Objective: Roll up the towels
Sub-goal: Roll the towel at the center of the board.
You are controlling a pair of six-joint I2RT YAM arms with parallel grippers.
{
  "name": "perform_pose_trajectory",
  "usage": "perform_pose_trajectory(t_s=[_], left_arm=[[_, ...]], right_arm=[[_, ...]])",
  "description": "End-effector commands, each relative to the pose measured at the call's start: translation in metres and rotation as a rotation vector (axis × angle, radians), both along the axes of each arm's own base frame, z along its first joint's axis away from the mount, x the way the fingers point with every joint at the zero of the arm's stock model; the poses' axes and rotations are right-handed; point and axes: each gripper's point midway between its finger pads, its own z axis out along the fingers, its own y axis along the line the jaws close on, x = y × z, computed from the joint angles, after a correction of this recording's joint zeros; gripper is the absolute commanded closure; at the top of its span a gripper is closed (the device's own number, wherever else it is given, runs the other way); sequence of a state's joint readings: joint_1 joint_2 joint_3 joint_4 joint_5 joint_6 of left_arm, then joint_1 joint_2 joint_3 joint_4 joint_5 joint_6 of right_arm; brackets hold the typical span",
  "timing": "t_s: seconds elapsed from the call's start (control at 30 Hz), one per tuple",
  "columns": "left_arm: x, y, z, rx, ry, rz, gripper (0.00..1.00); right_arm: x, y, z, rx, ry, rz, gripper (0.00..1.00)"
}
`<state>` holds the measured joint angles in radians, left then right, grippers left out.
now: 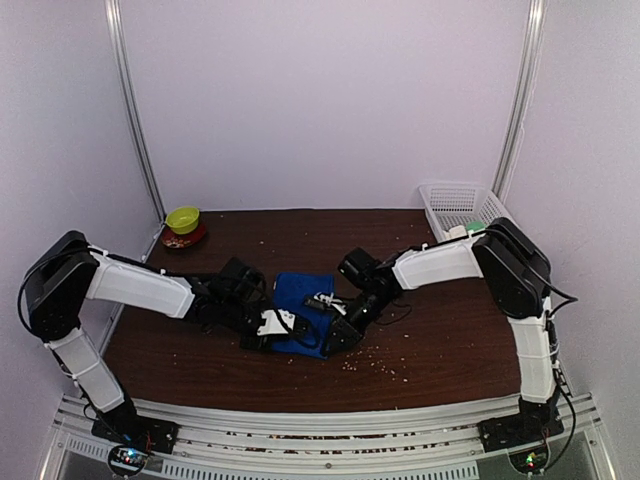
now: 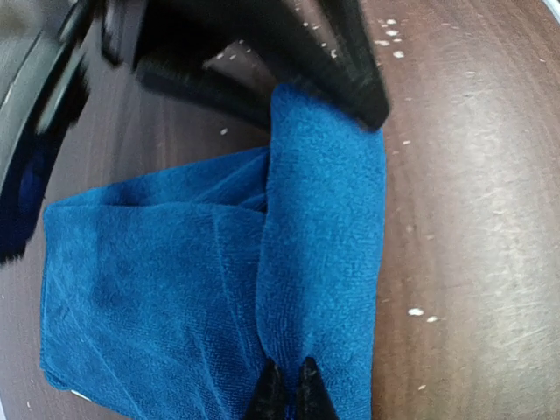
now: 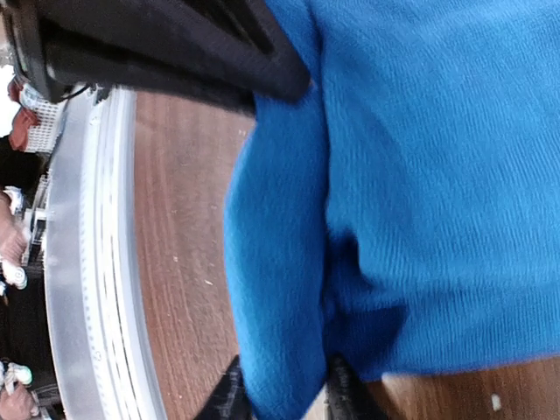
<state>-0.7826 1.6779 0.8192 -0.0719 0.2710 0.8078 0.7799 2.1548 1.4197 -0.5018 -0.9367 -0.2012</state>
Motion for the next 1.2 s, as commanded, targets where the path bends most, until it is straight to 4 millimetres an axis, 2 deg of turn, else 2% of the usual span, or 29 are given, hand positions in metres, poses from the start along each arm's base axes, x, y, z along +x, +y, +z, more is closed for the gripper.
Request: perform_pose_trajectory(t_s=[0.0,0.2,0.37,0.43,0.53,0.7,0.8,0.9,1.0,1.17], left_arm=[[0.014,0.013,-0.011,0.029,0.076,0.081,1.00],[0.017,0.019,-0.024,0.064,0.174,0.106,1.00],[0.013,0.022,-0.034,0.090,0.234,0.103,1.00],[0.013,0.020,-0.031,0.084,0.243,0.100,1.00],[0.013,0.016,-0.027,0.076,0.270,0.089,1.00],[0.013,0.013,-0.028,0.091,0.314,0.082,1.00],[0.012,0.013,-0.031,0.103,0.339,0.079,1.00],[0.010,0.014,-0.034,0.112,0.362,0.076,1.00],[0.010,0.014,-0.034,0.113,0.374,0.076,1.00],[0.009,0.014,-0.036,0.117,0.396,0.074,1.00]], right_arm=[[0.012,-0.016,0.009,-0.066,-0.119,-0.053,0.65],[0.033,-0.023,0.047,-0.002,-0.343,-0.128,0.57],[0.045,-0.037,0.069,0.038,-0.555,-0.204,0.56],[0.038,-0.040,0.080,0.087,-0.658,-0.203,0.55],[0.017,-0.048,0.076,0.109,-0.842,-0.149,0.54],[0.003,-0.050,0.070,0.067,-1.093,-0.107,0.52],[0.001,-0.048,0.059,-0.031,-1.236,-0.059,0.50],[-0.002,-0.040,0.049,-0.109,-1.378,0.002,0.43],[0.002,-0.031,0.041,-0.201,-1.493,0.040,0.42],[0.006,-0.012,0.029,-0.293,-1.595,0.099,0.40]])
